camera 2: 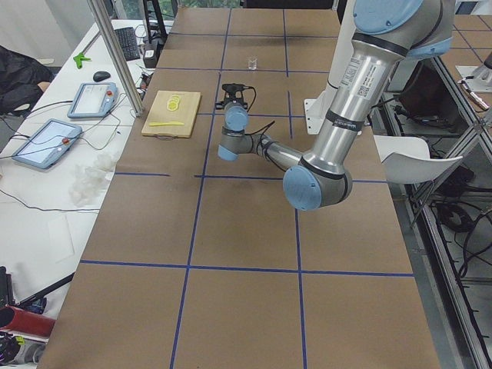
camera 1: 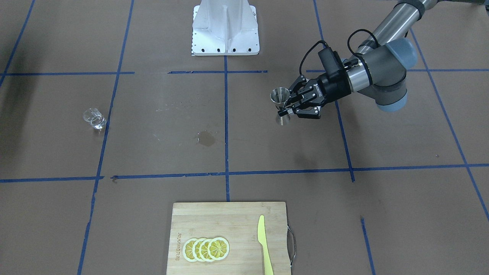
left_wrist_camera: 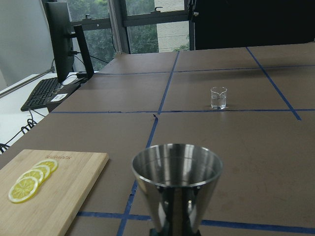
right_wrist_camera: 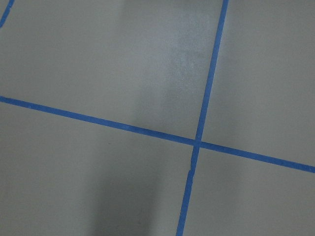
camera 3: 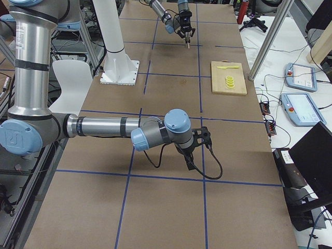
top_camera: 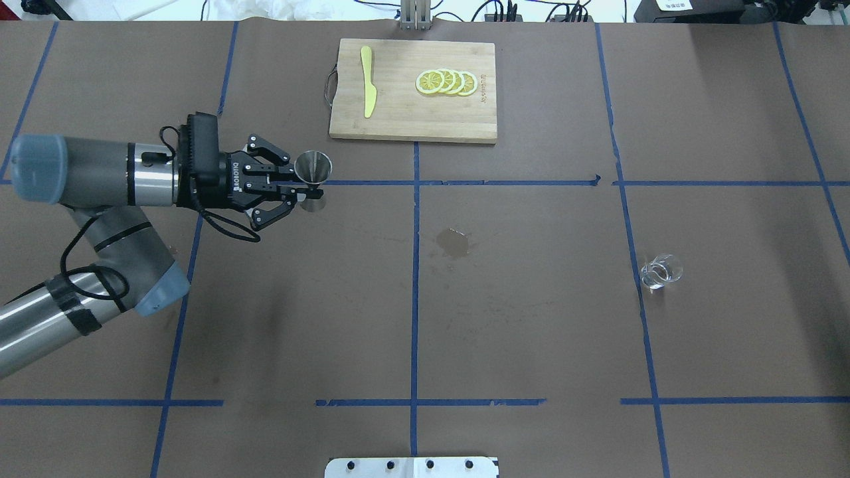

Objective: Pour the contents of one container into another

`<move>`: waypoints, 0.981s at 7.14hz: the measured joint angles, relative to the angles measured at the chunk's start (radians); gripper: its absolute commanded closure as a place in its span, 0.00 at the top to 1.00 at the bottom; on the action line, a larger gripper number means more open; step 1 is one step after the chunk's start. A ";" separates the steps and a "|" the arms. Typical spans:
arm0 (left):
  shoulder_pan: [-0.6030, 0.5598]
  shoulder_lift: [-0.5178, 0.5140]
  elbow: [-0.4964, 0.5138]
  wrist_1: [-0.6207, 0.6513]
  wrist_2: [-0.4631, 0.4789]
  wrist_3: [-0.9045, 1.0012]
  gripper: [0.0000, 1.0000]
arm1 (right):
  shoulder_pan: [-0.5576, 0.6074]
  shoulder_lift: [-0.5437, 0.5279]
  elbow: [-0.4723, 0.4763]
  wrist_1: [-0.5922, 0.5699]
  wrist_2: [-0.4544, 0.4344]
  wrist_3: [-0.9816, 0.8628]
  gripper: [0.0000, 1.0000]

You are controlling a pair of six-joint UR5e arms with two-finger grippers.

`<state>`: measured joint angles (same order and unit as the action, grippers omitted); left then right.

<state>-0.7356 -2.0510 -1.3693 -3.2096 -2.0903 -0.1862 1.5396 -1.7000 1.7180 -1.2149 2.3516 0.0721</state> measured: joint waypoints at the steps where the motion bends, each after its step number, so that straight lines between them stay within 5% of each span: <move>1: 0.017 -0.047 0.030 0.014 0.009 0.006 0.00 | 0.001 -0.002 0.000 0.000 0.000 0.000 1.00; 7: 0.166 -0.153 0.066 0.051 0.210 0.007 0.00 | 0.002 -0.007 0.022 0.000 0.014 0.048 1.00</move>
<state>-0.5696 -2.2040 -1.3031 -3.1588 -1.8803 -0.1793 1.5418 -1.7073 1.7405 -1.2146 2.3651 0.1203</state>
